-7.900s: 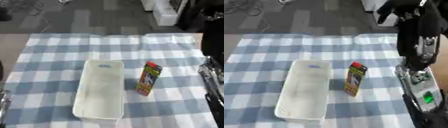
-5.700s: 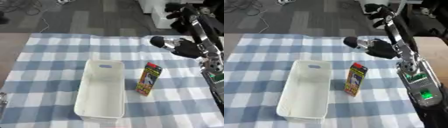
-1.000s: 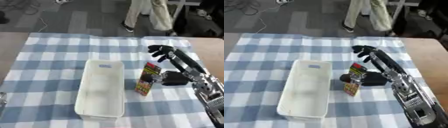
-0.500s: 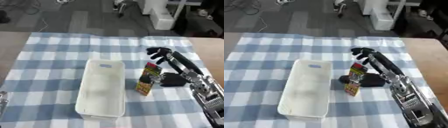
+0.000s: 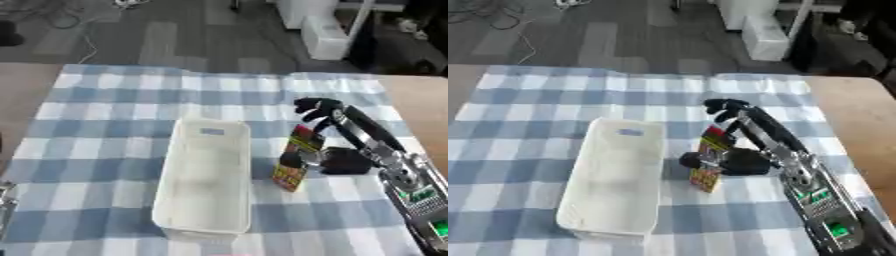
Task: Pick up objects on the table and place them in the box.
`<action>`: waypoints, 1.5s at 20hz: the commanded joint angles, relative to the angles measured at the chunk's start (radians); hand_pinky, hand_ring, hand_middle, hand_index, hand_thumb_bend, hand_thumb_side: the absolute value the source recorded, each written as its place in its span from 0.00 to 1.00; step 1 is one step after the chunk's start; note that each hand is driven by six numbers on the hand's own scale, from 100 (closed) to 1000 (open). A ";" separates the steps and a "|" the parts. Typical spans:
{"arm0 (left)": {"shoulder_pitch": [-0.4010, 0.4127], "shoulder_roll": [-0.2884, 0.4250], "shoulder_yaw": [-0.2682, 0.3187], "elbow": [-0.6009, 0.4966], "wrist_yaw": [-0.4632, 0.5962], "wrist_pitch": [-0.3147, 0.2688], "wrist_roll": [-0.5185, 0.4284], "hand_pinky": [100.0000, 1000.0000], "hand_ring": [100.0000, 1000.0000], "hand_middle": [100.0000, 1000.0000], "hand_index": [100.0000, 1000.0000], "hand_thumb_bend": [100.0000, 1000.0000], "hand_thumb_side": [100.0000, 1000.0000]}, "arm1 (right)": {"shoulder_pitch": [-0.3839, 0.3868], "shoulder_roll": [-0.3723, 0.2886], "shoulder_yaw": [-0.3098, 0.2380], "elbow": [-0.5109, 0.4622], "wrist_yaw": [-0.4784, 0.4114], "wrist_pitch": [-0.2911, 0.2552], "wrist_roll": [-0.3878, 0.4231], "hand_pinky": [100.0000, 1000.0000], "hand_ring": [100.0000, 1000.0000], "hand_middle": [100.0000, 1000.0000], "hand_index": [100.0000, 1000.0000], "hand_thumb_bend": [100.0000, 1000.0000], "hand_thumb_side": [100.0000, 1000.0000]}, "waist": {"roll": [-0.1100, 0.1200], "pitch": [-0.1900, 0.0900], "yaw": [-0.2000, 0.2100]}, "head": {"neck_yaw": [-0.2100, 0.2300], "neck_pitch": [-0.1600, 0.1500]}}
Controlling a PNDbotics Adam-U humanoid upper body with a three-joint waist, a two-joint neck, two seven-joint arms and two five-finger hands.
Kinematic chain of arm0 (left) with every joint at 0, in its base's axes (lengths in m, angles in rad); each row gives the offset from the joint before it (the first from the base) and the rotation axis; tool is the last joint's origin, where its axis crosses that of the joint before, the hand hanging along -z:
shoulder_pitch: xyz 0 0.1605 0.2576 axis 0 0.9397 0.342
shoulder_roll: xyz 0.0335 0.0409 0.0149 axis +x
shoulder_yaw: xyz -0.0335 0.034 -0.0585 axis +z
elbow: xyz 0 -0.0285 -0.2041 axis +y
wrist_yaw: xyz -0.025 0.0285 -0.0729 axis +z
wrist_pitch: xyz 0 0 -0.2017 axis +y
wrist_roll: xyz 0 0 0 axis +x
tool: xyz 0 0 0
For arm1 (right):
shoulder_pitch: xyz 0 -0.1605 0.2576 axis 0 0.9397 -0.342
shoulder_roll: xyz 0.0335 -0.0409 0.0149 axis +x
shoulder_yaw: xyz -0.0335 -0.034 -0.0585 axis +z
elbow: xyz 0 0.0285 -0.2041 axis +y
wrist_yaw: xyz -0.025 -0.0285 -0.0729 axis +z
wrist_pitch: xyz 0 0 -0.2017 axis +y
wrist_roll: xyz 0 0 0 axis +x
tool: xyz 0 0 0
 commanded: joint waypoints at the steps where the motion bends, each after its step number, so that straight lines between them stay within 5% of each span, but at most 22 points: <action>1: -0.012 0.017 0.002 -0.017 0.003 -0.001 -0.002 0.58 0.64 0.72 0.77 0.55 0.84 | -0.026 -0.009 -0.009 0.007 -0.006 0.001 -0.007 0.65 0.76 0.78 0.91 0.89 0.62 | 0.004 -0.018 0.002 | 0.000 -0.001; 30: -0.012 0.016 0.003 -0.017 0.004 -0.001 -0.005 0.58 0.64 0.72 0.77 0.54 0.84 | -0.034 -0.003 -0.001 0.078 -0.060 0.007 0.009 0.59 0.74 0.76 0.89 0.86 0.51 | 0.005 -0.016 0.003 | -0.001 -0.002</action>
